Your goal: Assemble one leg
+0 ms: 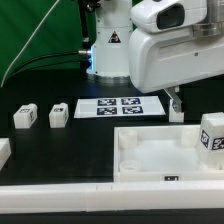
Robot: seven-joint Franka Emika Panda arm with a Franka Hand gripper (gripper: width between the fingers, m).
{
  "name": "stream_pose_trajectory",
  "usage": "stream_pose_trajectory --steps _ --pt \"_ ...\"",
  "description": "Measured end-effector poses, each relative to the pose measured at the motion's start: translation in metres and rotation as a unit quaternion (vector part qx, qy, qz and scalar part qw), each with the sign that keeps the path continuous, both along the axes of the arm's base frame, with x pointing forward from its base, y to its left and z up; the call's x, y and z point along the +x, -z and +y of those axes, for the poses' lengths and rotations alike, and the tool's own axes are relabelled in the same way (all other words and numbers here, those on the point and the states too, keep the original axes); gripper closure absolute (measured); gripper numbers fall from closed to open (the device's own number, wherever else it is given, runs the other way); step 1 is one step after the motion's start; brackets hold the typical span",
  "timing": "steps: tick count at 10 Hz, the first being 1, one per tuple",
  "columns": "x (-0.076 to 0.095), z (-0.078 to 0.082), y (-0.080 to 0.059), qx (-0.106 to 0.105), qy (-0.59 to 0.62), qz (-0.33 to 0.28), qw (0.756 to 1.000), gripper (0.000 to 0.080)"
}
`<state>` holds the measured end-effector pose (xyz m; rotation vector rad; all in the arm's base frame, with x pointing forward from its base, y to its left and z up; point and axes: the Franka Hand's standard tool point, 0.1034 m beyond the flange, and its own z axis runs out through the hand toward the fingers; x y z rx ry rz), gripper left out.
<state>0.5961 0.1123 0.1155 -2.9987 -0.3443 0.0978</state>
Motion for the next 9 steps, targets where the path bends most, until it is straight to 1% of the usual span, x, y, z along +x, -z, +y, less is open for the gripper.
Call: stream_pose_trajectory --steps 1,3,4,5,9 --pt "0.004 0.000 0.000 0.001 0.001 -0.002 1.000 0.0150" --pt "0.017 0.000 0.010 0.003 0.004 -0.003 1.000 0.0150" --pt "0.025 0.000 0.013 0.004 0.004 -0.006 1.000 0.0150" --pt "0.029 -0.001 0.012 0.006 -0.010 -0.011 1.000 0.0150" --pt "0.028 0.000 0.013 0.005 -0.009 -0.010 1.000 0.0150"
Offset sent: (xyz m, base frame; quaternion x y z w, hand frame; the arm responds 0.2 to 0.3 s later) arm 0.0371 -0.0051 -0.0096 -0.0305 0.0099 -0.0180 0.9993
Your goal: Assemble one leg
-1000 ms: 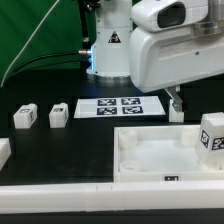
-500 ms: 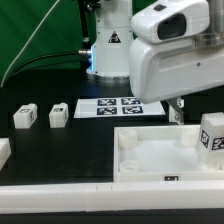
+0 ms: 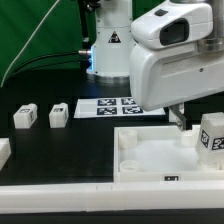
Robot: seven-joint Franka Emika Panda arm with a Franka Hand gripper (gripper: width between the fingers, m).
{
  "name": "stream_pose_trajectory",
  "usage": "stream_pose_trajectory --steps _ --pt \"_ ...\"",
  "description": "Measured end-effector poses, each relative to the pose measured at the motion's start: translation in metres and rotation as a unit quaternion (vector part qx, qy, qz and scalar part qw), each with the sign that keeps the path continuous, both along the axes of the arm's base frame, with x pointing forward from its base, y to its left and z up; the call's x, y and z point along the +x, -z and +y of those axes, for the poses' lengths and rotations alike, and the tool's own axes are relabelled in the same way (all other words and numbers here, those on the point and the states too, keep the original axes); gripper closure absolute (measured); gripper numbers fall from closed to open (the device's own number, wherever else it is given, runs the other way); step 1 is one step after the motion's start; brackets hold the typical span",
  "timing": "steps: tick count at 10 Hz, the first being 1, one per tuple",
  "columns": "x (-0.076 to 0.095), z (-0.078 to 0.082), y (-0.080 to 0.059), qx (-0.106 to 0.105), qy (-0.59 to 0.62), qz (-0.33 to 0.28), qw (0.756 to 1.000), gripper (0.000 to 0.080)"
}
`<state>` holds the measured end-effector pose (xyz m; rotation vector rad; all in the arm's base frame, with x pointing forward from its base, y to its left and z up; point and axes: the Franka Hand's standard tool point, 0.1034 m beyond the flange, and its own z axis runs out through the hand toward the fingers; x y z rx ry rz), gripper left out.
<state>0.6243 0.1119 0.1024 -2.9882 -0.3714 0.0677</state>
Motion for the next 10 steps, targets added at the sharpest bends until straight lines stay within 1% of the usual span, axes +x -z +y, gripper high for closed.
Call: stream_pose_trajectory --steps 1,2,3,4,6,7,8,9,10 --pt "0.000 0.002 0.003 -0.008 0.015 -0.005 1.000 0.0150" --pt "0.001 0.003 0.010 -0.008 0.017 -0.009 1.000 0.0150" --pt "0.001 -0.002 0.012 -0.009 0.021 -0.010 1.000 0.0150" --pt "0.002 -0.005 0.013 -0.010 0.022 -0.010 1.000 0.0150" --pt "0.001 -0.002 0.013 -0.009 0.021 -0.009 1.000 0.0150" --pt "0.001 -0.001 0.014 -0.009 0.020 -0.009 1.000 0.0258" --pt "0.000 -0.001 0.014 -0.009 0.020 -0.008 1.000 0.0427" --pt "0.000 -0.001 0.015 -0.009 0.019 -0.008 1.000 0.0427" --pt "0.000 -0.001 0.015 -0.009 0.019 -0.008 1.000 0.0509"
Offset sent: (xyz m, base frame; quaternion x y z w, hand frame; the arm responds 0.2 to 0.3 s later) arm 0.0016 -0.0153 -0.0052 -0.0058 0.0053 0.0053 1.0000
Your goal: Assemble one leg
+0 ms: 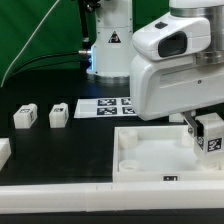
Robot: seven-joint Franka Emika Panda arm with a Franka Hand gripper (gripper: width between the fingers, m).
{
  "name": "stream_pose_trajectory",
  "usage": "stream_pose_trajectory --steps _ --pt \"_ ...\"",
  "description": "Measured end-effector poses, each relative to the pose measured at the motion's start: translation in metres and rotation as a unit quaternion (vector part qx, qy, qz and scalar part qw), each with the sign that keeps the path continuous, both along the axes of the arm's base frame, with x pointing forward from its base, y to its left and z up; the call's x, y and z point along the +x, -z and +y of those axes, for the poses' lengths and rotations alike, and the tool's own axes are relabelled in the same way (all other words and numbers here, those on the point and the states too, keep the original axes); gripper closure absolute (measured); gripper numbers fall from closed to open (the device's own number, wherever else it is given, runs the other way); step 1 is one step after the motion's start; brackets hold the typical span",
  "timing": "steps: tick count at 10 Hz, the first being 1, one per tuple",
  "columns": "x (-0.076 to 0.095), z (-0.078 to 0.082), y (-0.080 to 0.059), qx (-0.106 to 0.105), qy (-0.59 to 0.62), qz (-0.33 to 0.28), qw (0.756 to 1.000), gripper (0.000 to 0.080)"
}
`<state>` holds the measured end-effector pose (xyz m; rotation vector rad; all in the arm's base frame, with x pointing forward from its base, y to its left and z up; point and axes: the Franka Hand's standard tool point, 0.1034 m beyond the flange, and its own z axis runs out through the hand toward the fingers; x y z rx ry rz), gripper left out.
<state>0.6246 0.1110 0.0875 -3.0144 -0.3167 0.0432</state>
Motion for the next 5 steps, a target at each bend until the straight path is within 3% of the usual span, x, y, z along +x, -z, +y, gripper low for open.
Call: stream_pose_trajectory --steps 4,5 --pt "0.0000 0.0001 0.0000 0.000 0.007 0.001 1.000 0.0509" --pt "0.0000 0.0000 0.0000 -0.001 0.074 0.008 0.997 0.0509"
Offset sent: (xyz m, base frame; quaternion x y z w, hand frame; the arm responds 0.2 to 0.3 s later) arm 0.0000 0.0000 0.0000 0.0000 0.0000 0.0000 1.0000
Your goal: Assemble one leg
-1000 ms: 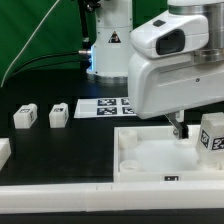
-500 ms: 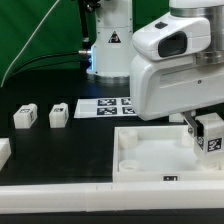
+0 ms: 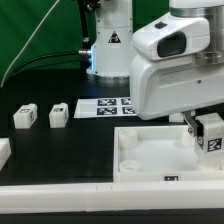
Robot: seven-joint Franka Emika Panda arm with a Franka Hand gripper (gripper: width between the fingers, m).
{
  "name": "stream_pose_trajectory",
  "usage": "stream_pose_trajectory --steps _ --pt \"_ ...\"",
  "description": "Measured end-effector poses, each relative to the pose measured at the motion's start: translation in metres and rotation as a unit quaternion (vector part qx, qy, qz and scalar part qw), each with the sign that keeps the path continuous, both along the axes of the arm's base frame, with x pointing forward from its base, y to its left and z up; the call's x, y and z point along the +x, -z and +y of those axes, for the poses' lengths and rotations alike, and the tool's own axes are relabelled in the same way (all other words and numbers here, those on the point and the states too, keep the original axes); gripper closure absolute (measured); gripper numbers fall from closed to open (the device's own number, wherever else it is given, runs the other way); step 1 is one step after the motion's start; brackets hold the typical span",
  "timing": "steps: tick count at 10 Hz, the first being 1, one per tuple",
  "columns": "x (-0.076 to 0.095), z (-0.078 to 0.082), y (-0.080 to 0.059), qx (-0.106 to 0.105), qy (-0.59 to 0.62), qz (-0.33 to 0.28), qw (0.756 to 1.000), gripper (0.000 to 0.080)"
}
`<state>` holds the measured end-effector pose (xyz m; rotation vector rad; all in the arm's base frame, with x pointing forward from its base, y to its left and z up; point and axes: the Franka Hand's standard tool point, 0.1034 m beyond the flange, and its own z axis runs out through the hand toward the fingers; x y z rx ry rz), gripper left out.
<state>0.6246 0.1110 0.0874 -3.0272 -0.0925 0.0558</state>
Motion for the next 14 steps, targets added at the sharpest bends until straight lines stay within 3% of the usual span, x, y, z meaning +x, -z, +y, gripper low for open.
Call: stream_pose_trajectory --steps 3,6,11,14 --pt "-0.0002 -0.0030 0.0010 -0.007 0.148 0.014 0.989 0.0508" --pt "-0.0012 -0.0047 0.0010 -0.022 0.331 0.030 0.943 0.0508" --pt "-0.0009 -0.0051 0.0006 -0.035 0.577 0.049 0.814 0.0507" --pt "-0.0010 -0.0043 0.0011 -0.033 0.668 0.063 0.741 0.0507"
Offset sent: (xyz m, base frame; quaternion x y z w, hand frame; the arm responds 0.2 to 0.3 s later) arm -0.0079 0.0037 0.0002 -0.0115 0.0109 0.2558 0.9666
